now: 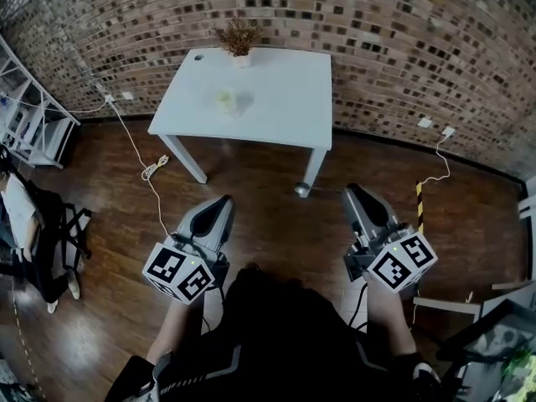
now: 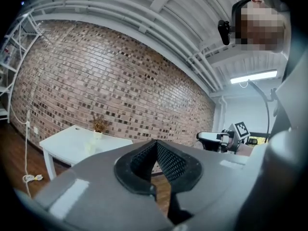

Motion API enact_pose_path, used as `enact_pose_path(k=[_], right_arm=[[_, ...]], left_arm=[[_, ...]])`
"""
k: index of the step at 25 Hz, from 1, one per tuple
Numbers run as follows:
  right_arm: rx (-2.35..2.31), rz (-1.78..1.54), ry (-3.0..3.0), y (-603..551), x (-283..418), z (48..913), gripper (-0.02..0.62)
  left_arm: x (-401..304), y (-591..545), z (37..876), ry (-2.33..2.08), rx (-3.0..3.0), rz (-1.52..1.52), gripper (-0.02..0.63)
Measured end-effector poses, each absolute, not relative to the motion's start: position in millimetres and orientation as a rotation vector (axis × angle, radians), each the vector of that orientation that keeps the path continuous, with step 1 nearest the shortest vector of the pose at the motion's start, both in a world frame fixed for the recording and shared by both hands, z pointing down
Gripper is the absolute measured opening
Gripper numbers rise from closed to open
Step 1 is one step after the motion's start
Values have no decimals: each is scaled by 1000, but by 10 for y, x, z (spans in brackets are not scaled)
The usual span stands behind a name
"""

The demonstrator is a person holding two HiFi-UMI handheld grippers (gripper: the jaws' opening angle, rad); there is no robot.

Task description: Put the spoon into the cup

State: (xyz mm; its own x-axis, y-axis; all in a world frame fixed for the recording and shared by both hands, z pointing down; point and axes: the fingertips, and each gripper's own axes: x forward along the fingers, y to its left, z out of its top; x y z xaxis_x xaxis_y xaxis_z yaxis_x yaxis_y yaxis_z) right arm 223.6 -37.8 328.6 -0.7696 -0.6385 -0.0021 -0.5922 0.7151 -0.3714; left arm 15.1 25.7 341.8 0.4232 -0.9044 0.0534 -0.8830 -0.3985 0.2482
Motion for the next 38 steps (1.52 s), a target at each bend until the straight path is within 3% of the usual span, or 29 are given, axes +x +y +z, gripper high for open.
enact_pose_path(k=[16, 38], right_arm=[[-1146, -546, 2713, -1307, 1201, 3307, 49], [-811, -600, 2888, -3391, 185, 3473, 49]], left_arm=[[-1039, -752, 3532, -1468, 2476, -144, -6], [-1833, -2514, 3519, -1755, 2313, -82, -6]])
